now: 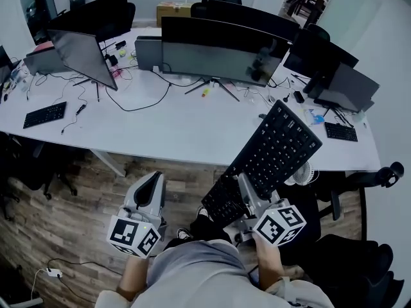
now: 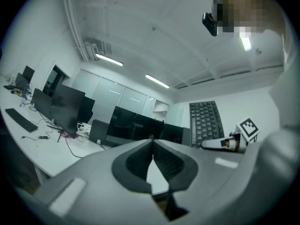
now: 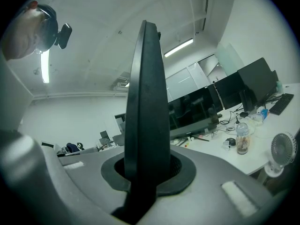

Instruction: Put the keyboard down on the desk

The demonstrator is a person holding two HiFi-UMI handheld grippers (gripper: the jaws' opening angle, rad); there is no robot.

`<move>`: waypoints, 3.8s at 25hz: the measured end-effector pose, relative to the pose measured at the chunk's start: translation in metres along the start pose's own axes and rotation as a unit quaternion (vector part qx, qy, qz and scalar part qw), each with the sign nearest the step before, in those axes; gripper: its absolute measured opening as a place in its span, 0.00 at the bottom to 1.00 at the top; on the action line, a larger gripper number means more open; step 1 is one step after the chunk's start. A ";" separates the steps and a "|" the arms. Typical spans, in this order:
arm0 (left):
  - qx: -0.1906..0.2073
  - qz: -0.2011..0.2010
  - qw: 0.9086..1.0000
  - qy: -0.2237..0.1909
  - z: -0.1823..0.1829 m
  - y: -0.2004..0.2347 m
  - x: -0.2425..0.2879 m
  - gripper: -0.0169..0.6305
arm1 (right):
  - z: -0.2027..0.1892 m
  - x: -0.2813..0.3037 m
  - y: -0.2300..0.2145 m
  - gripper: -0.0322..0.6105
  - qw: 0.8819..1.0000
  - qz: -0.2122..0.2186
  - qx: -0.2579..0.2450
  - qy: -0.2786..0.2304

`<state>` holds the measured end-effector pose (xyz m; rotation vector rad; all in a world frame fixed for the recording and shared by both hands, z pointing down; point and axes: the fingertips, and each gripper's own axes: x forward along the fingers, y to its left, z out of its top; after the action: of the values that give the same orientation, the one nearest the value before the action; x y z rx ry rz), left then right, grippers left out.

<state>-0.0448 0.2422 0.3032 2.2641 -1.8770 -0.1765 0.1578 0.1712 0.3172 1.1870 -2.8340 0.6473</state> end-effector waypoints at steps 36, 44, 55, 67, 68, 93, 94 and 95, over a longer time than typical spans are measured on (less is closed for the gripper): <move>0.067 -0.016 0.997 0.028 0.013 0.049 0.256 0.03 | 0.069 0.190 -0.140 0.16 1.000 0.010 0.028 -0.008; 0.063 -0.031 0.997 0.035 0.006 0.037 0.302 0.03 | 0.074 0.213 -0.170 0.16 0.999 0.009 0.033 -0.010; 0.045 -0.061 0.995 0.067 0.000 0.036 0.327 0.03 | 0.084 0.226 -0.196 0.16 0.997 -0.019 0.066 -0.027; 0.025 -0.096 0.992 0.074 0.010 0.084 0.351 0.03 | 0.086 0.268 -0.196 0.16 0.992 -0.075 0.098 -0.038; 0.022 -0.098 0.992 0.075 0.011 0.091 0.353 0.03 | 0.085 0.273 -0.195 0.16 0.991 -0.079 0.102 -0.037; 0.012 -0.201 0.975 0.098 0.025 0.181 0.387 0.03 | 0.038 0.356 -0.185 0.16 0.954 -0.196 0.213 -0.079; 0.011 -0.204 0.974 0.102 0.022 0.183 0.387 0.03 | 0.034 0.358 -0.187 0.16 0.951 -0.199 0.223 -0.083; 0.011 -0.208 0.972 0.105 0.019 0.185 0.387 0.03 | 0.030 0.360 -0.188 0.16 0.948 -0.201 0.232 -0.087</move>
<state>-0.1527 -0.1715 0.3384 2.5496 -1.2928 0.0264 0.0342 -0.2039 0.4164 1.9060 -2.4990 1.2697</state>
